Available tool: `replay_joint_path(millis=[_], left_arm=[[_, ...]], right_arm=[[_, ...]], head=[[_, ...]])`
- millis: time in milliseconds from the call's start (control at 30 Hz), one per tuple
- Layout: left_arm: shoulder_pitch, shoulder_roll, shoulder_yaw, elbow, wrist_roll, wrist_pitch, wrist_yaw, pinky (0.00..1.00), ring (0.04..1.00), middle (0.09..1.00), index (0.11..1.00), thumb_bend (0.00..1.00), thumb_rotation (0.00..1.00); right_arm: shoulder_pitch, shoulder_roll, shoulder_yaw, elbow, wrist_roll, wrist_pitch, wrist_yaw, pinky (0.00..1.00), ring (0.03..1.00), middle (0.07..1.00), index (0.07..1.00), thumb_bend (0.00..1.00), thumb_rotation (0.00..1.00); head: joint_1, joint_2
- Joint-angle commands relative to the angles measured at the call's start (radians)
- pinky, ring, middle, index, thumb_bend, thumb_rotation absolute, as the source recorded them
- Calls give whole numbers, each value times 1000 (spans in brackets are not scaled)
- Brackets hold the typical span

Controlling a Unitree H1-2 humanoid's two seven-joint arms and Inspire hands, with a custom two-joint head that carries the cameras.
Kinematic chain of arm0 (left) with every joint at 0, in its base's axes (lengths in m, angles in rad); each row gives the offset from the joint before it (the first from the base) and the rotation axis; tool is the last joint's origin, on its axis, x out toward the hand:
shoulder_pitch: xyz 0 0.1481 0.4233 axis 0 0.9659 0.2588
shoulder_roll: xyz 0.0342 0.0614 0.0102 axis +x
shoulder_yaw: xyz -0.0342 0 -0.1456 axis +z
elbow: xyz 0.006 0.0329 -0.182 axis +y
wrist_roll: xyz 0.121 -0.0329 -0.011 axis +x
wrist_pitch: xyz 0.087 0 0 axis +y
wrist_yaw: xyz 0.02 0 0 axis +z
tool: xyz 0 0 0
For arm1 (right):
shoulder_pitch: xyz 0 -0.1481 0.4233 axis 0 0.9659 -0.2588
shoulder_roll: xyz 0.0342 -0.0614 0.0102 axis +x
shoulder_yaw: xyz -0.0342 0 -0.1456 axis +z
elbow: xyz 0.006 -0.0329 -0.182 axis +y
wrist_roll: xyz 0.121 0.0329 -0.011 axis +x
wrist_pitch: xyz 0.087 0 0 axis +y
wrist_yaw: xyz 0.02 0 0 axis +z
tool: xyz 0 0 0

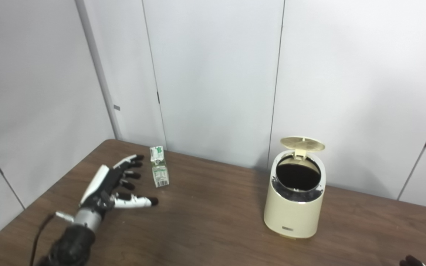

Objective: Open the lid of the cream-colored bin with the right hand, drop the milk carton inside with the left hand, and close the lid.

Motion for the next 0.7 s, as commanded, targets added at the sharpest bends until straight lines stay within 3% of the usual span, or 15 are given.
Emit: replay_joint_path(millis=[0, 167, 333, 567, 667], left_arm=[[-49, 16, 21, 14, 50, 1, -23, 624, 780, 894, 934, 890, 100], [-109, 4, 47, 106, 181, 1, -73, 587, 766, 901, 930, 909, 136], [-158, 16, 37, 187, 269, 1, -102, 700, 872, 929, 952, 901, 142], [-260, 54, 5, 354, 294, 0, -112, 631, 838, 925, 989, 909, 154], [-302, 59, -1, 422, 301, 0, -108, 716, 930, 988, 999, 929, 181]], right_arm=[[-25, -5, -9, -13, 6, -29, 0, 646, 787, 817, 793, 901, 791], [-26, -6, -6, -6, -6, -33, -2, 657, 791, 820, 798, 903, 799], [-30, -9, -8, 11, 11, -46, 12, 678, 810, 838, 817, 892, 797], [-27, -19, -6, 17, 37, -69, 40, 655, 806, 846, 827, 838, 789], [-26, -25, -4, 32, 38, -87, 51, 675, 818, 855, 832, 835, 789]], head=[[0, 1], [-2, 2], [-4, 2], [1, 12], [-1, 13]])
